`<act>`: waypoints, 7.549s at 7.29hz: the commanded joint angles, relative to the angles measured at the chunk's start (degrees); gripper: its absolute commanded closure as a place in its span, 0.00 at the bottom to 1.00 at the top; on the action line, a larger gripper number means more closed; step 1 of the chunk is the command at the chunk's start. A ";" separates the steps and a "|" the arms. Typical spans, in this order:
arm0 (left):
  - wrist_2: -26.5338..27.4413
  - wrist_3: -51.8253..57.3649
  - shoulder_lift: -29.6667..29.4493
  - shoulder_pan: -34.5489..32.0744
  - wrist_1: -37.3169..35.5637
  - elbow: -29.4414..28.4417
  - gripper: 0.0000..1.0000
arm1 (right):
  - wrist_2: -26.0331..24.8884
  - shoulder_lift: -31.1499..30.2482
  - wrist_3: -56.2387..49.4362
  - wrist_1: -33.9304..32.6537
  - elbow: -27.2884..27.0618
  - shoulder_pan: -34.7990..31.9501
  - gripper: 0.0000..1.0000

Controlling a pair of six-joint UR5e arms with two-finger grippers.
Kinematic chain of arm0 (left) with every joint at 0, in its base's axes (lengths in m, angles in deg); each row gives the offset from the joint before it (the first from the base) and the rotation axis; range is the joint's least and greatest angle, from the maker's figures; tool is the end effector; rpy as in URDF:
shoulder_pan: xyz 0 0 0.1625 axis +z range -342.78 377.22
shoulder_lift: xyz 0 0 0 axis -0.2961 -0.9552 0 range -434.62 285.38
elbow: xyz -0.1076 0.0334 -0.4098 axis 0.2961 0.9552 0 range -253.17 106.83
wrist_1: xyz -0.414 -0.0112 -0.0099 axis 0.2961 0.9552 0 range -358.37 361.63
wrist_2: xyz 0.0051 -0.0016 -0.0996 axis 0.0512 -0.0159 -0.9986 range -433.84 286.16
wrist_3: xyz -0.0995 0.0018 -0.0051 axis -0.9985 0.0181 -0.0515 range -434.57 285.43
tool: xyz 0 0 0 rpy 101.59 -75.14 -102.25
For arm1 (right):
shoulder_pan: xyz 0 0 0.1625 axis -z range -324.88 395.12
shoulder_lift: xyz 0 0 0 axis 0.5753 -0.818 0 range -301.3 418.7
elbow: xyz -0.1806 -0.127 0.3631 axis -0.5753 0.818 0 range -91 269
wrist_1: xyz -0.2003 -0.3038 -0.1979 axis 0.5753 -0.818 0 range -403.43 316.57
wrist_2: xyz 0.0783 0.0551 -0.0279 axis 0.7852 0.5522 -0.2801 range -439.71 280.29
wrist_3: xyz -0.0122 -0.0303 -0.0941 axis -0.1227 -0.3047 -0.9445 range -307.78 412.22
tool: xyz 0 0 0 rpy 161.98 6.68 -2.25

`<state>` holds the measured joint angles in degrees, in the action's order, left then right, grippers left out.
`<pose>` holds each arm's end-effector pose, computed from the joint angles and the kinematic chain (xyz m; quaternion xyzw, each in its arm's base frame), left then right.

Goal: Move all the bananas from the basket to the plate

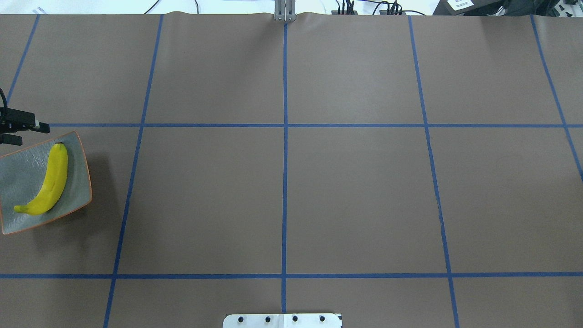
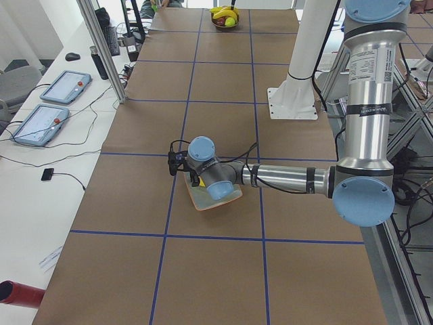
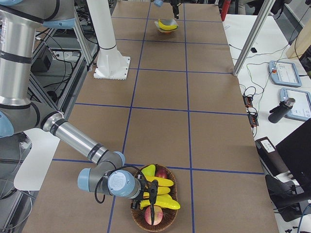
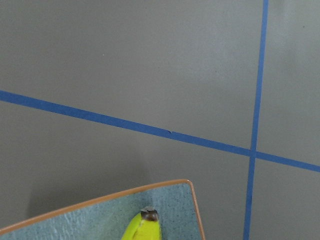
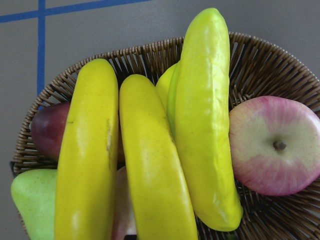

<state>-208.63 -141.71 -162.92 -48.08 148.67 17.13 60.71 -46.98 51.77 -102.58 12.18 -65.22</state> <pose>0.1492 -0.4753 0.5545 0.0582 0.5444 -0.1302 0.8266 0.1149 -0.3151 0.8208 0.0557 -0.4225 0.0706 0.9019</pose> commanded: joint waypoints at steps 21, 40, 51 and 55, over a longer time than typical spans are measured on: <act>-0.21 -3.59 -4.49 0.18 -0.52 0.22 0.01 | 5.64 5.46 16.71 -14.24 -24.78 3.36 1.00; 8.22 -41.06 -42.39 21.71 3.25 -6.46 0.01 | -39.78 50.14 90.62 -3.88 -29.44 67.47 1.00; 13.94 -41.93 -42.74 24.26 4.66 -6.46 1.00 | -39.43 49.35 91.68 -0.79 -30.14 67.65 0.00; 13.24 -39.23 -32.70 23.55 4.83 -0.17 1.00 | -38.90 41.72 91.59 -0.88 -36.03 65.55 0.00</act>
<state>-195.14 -182.47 -201.52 -24.37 153.45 13.15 21.76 -3.24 143.37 -103.42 -23.14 1.31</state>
